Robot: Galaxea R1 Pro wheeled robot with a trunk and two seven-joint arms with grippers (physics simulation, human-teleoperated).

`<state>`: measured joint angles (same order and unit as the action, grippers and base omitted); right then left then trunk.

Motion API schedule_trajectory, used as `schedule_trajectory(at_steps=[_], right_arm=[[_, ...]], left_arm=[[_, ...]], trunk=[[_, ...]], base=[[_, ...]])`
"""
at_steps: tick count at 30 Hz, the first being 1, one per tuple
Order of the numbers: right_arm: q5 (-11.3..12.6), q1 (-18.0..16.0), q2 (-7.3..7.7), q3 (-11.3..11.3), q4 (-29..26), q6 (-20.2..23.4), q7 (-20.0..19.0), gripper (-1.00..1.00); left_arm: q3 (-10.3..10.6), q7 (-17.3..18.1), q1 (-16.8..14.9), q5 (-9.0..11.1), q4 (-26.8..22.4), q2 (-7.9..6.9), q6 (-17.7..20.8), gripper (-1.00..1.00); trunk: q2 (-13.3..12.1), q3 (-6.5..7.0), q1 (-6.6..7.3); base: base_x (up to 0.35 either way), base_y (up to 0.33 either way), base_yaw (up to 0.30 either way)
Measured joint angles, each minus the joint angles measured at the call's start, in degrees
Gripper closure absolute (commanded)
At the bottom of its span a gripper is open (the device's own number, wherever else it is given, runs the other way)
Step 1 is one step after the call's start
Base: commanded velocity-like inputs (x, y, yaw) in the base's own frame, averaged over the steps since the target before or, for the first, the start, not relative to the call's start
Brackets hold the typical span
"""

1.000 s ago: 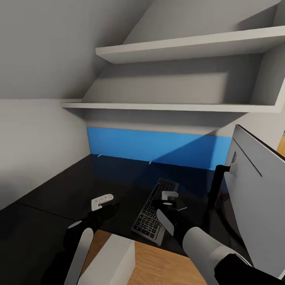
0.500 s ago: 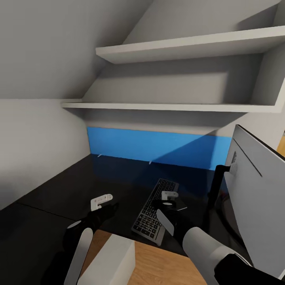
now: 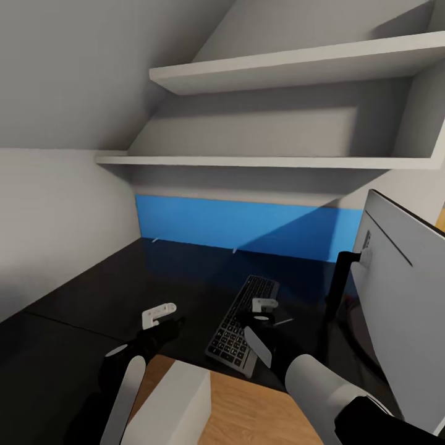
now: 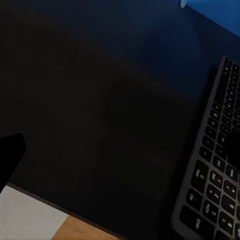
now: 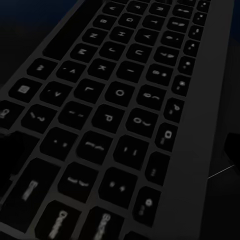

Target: In the bedroom, organize the workspace by keeping the computer under the desk, ensuring the monitor is on the desk, placing the keyboard on the desk next to the monitor, placing the mouse on the desk next to the keyboard, moving the folder from the swivel chair onto the desk next to the mouse, stacking the notebook on top of the folder with the pen on top of the notebook, and positioning the swivel chair next to the desk.

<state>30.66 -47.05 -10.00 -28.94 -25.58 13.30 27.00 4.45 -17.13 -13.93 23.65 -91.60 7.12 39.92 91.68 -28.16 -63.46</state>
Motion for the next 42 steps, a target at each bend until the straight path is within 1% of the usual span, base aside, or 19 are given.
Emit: schedule_trajectory(at_steps=[13, 42], right_arm=[[0.01, 0.0, 0.0, 0.0, 0.04, 0.04, 0.02, -1.0], [0.0, 0.0, 0.0, 0.0, 0.18, 0.29, 0.03, -1.0]], left_arm=[[0.08, 0.0, 0.0, 0.0, -0.01, 0.0, 0.01, -1.0], [0.0, 0.15, 0.0, -0.09, 0.18, -0.09, 0.0, -1.0]], trunk=[[5.22, -2.33, -2.86], [5.23, -2.34, -2.86]], base=[[0.0, 0.0, 0.0], [0.0, 0.0, 0.0]])
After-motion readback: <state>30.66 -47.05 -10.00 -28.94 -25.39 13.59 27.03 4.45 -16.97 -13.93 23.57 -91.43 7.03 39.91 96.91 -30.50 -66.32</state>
